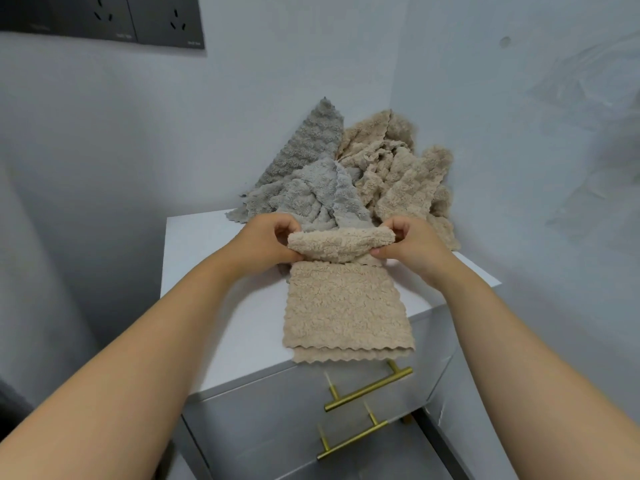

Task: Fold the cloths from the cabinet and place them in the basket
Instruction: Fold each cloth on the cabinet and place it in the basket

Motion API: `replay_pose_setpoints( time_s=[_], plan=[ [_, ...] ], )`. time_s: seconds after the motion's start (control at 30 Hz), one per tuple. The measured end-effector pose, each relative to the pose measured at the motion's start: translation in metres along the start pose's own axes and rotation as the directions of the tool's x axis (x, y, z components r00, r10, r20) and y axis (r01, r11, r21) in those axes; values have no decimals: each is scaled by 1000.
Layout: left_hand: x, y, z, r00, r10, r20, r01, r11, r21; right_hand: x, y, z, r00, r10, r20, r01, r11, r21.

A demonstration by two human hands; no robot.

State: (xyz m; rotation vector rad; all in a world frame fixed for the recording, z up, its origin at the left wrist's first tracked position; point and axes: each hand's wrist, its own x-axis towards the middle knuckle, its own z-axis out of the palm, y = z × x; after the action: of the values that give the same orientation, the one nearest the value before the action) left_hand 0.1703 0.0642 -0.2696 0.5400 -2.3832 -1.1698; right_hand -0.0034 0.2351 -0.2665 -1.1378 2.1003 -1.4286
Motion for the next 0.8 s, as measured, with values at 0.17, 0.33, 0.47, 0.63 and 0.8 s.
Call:
replay_pose_setpoints(
  time_s=[0.17,0.33,0.47,0.63,0.8],
  plan=[
    [-10,4,-8,997,63,47,-72,973,219,-17,-6,7,995,-57,-88,49,995,-90],
    [-21,14,-15,989,68,131,-113,920,375,-32,0,13,986,-123,-114,98,974,-202],
    [-28,29,-13,993,56,108,-97,896,433,-47,-1,15,986,-117,-118,85,966,-244],
    [-27,31,-5,996,15,90,-56,883,466,-60,-7,16,995,-74,-63,54,958,-282],
    [-25,28,4,993,28,115,-86,840,536,-59,-5,15,990,-92,-108,49,937,-347]
  ],
)
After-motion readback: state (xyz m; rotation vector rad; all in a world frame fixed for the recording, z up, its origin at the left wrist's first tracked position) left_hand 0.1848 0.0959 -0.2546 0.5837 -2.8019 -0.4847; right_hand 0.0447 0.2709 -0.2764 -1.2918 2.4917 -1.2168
